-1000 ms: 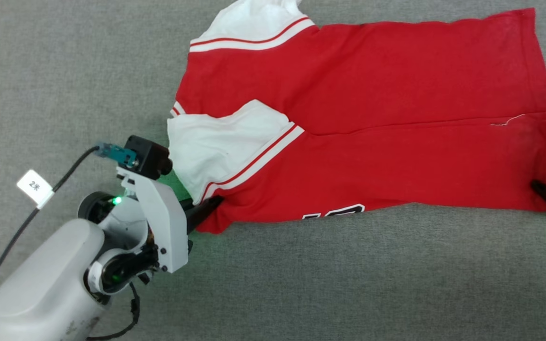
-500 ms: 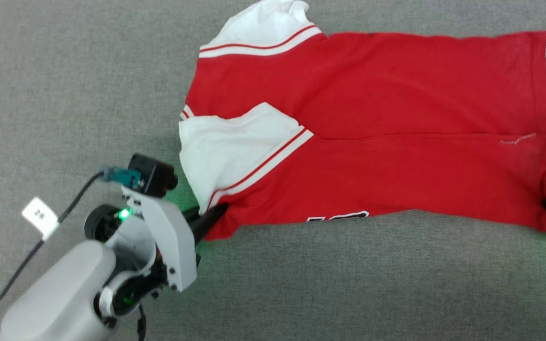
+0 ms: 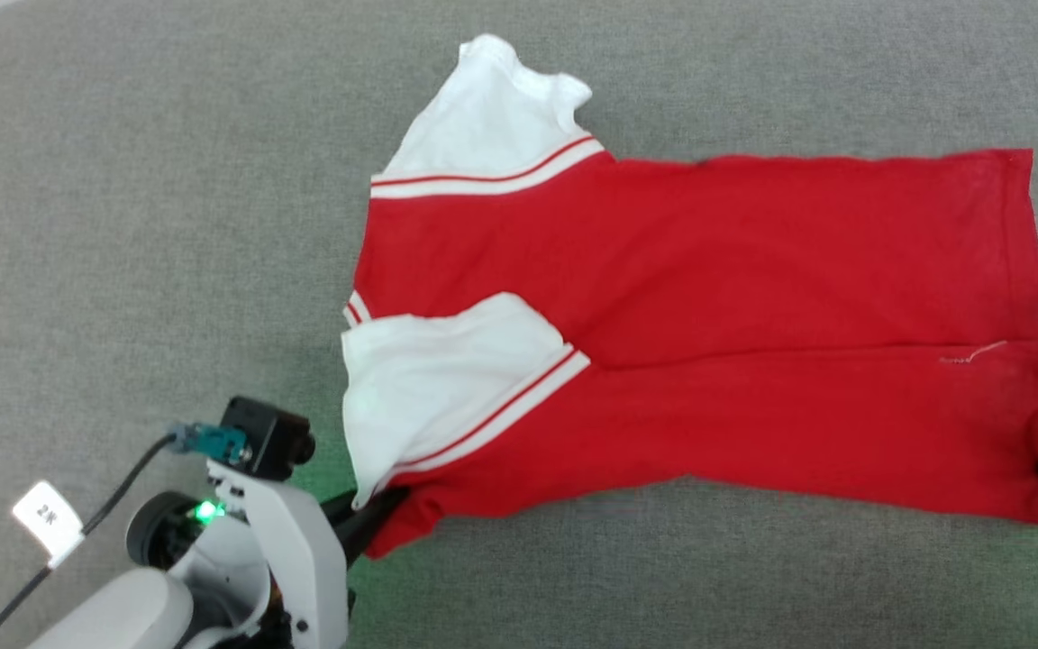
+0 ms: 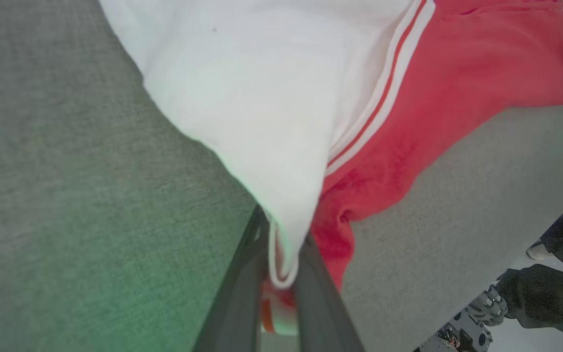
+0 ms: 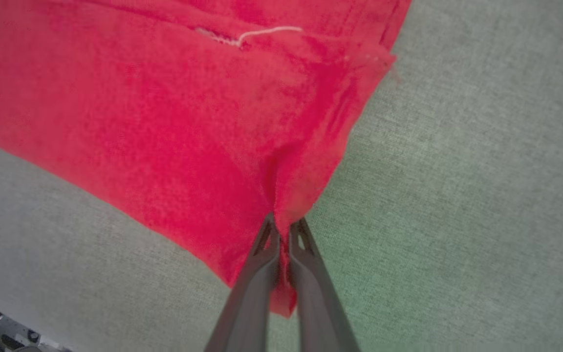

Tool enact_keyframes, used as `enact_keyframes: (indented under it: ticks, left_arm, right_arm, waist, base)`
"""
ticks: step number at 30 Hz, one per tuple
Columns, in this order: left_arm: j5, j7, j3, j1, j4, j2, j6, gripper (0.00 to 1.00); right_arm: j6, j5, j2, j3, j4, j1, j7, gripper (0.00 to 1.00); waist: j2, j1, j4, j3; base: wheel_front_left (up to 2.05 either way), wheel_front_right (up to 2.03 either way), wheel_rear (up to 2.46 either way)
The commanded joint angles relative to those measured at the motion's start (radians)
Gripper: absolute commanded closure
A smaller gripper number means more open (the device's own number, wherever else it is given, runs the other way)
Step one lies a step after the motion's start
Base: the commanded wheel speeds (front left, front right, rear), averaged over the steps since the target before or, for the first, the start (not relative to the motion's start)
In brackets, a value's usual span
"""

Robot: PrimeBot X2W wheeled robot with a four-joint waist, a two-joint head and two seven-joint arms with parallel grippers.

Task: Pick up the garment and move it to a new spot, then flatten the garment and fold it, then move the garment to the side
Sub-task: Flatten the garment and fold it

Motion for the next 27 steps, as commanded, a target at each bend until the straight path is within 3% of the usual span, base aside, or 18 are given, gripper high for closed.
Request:
enact_keyframes:
  ticks: [1, 5, 6, 7, 8, 9, 10, 16, 21, 27]
  left_arm:
    - [-0.006, -0.002, 0.003, 0.013, -0.007, 0.007, 0.007, 1.00]
    - [-0.009, -0.016, 0.012, 0.042, -0.039, 0.018, 0.028, 1.00]
    - [-0.007, -0.019, 0.013, 0.045, -0.043, 0.018, 0.033, 0.99]
    - [-0.004, -0.027, 0.016, 0.048, -0.046, 0.017, 0.034, 0.76]
    - [0.000, -0.037, 0.020, 0.049, -0.048, 0.013, 0.037, 0.39]
    - [0.001, -0.049, 0.024, 0.052, -0.050, 0.008, 0.042, 0.06]
    - [0.000, -0.060, 0.027, 0.058, -0.052, 0.005, 0.041, 0.00]
    - [0.000, -0.170, 0.073, 0.093, -0.056, -0.011, 0.050, 0.00]
    - [0.003, -0.300, 0.134, 0.120, -0.046, -0.043, 0.064, 0.00]
    - [0.063, -0.460, 0.188, 0.076, 0.032, -0.078, 0.049, 0.00]
  right_arm:
    - [-0.002, -0.002, 0.004, -0.012, -0.004, 0.013, 0.002, 1.00]
    - [-0.002, -0.016, 0.015, -0.046, -0.025, 0.041, -0.007, 1.00]
    - [-0.002, -0.022, 0.022, -0.054, -0.028, 0.037, -0.018, 0.88]
    - [-0.002, -0.028, 0.029, -0.059, -0.030, 0.033, -0.028, 0.51]
    - [-0.002, -0.035, 0.035, -0.063, -0.033, 0.029, -0.040, 0.04]
    - [-0.002, -0.040, 0.048, -0.072, -0.033, 0.021, -0.053, 0.00]
    - [-0.002, -0.044, 0.061, -0.080, -0.030, 0.014, -0.069, 0.00]
    - [-0.002, -0.113, 0.130, -0.111, -0.015, -0.046, -0.226, 0.00]
    - [-0.002, -0.192, 0.213, -0.100, 0.026, -0.116, -0.445, 0.00]
    - [-0.002, -0.280, 0.333, -0.076, 0.113, -0.169, -0.708, 0.00]
  waist:
    - [-0.0001, 0.0000, 0.000, 0.000]
    - [-0.0001, 0.0000, -0.001, 0.001]
    - [-0.0001, 0.0000, -0.001, 0.001]
    - [-0.0001, 0.0000, -0.001, 0.000]
    - [-0.0001, 0.0000, 0.000, -0.002]
    - [-0.0001, 0.0000, -0.001, -0.004]
    - [-0.0001, 0.0000, -0.001, -0.008]
    - [-0.0001, 0.0000, 0.000, -0.037]
    - [-0.0001, 0.0000, 0.000, -0.061]
    - [-0.0001, 0.0000, -0.006, -0.075]
  base:
    - [0.00, 0.00, 0.00]
    - [0.00, 0.00, 0.00]
    - [0.00, 0.00, 0.00]
    - [0.00, 0.00, 0.00]
    - [0.00, 0.00, 0.00]
    - [0.00, 0.00, 0.00]
    - [0.00, 0.00, 0.00]
    - [0.00, 0.00, 0.00]
    - [0.00, 0.00, 0.00]
    - [0.00, 0.00, 0.00]
